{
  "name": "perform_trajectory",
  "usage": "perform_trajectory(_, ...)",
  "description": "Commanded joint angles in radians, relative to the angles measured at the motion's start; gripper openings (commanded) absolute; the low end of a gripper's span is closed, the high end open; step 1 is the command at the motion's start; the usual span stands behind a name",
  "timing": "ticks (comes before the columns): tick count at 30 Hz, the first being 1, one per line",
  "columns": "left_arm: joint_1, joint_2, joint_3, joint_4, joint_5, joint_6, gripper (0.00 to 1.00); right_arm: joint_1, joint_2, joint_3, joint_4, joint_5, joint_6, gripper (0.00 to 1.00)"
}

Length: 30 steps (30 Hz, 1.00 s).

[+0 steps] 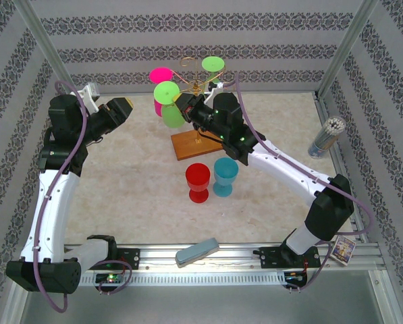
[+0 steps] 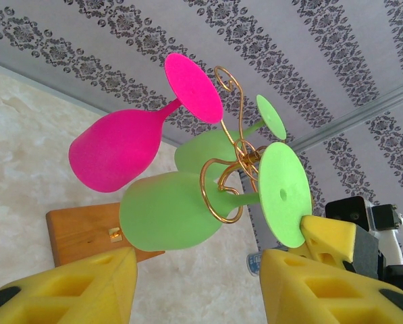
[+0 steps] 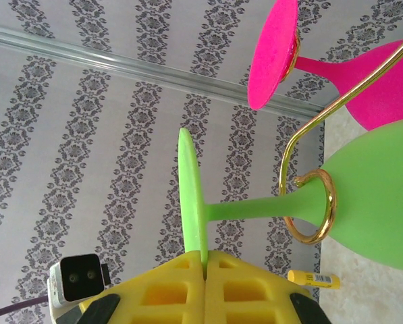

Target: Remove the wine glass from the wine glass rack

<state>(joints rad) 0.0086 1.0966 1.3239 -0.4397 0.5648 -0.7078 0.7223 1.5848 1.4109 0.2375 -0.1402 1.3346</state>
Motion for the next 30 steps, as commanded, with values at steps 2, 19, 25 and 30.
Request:
perform_trajectory(2, 0.015, -0.019, -0.002, 0.016, -0.011, 0.005, 0.52, 0.002, 0.015, 0.020, 0.020, 0.000, 0.004, 0.00)
perform_trajectory(19, 0.019, -0.026, -0.006, 0.017, -0.009, 0.005, 0.52, 0.013, -0.002, 0.028, -0.064, 0.045, -0.034, 0.00)
perform_trajectory(25, 0.020, -0.027, -0.011, 0.018, -0.009, 0.002, 0.52, 0.013, 0.004, 0.037, -0.081, 0.048, -0.038, 0.00)
perform_trajectory(30, 0.021, -0.028, -0.008, 0.019, -0.009, 0.003, 0.52, 0.017, 0.006, 0.046, -0.098, 0.054, -0.048, 0.00)
